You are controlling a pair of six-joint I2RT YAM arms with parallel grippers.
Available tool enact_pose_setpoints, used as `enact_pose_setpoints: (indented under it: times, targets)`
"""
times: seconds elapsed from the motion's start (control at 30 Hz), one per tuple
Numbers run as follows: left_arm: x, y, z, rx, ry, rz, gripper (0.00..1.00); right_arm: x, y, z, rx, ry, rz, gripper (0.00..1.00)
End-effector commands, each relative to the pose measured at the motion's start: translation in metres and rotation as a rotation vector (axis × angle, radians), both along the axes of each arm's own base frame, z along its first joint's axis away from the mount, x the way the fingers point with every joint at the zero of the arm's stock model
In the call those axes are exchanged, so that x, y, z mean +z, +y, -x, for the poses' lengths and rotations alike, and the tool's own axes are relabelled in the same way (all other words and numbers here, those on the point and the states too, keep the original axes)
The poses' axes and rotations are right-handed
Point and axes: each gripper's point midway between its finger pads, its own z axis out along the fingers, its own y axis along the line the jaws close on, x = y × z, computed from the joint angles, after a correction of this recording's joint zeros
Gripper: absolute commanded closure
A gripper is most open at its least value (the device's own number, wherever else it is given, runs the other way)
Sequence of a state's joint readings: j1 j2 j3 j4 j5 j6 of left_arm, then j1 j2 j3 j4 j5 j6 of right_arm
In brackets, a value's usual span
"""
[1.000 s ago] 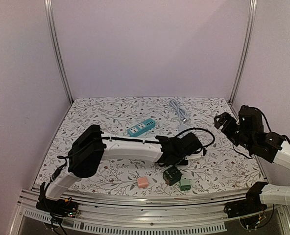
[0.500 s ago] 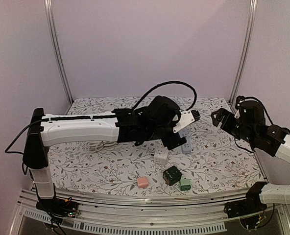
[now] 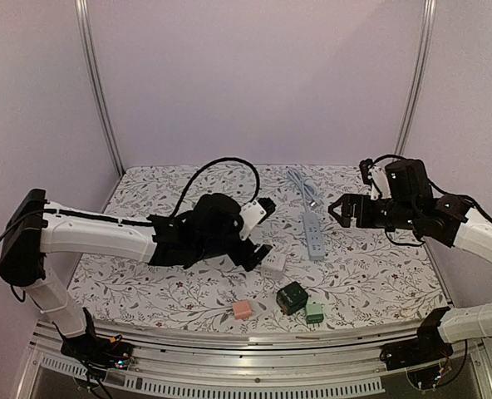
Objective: Insert the plug
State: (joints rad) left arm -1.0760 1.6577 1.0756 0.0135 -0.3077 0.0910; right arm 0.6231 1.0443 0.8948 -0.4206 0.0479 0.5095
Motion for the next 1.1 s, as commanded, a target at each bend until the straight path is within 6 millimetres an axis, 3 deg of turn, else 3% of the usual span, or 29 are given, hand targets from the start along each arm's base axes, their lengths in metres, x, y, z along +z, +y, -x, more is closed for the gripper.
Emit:
enact_pose_setpoints:
  times: [0.0,0.13,0.3,0.47,0.6,0.87,1.07]
  targets:
    - [0.015,0.001,-0.007,0.046,-0.004,0.171,0.01,-0.015,0.023,0.015,0.153,0.045,0.072,0.01]
    - [0.001,-0.002,0.0,0.02,0.046,0.186,0.01,-0.023,0.028,0.017,0.175,0.056,0.099,0.01]
    - [0.0,-0.006,0.004,-0.033,0.083,0.188,0.02,-0.025,0.043,0.028,0.245,0.05,0.122,0.01]
    - [-0.005,0.006,-0.004,-0.026,0.104,0.191,0.05,-0.026,0.058,0.037,0.334,0.0,0.182,0.01]
    - [-0.009,0.01,-0.003,-0.07,0.13,0.191,0.06,-0.031,0.061,0.033,0.352,-0.04,0.244,0.01]
    - [-0.032,0.012,-0.002,-0.223,0.178,0.151,0.1,-0.031,0.073,0.043,0.521,-0.123,0.295,0.01]
    - [-0.049,0.005,0.01,-0.398,0.224,0.105,0.12,-0.043,0.072,0.033,0.528,-0.122,0.384,0.01]
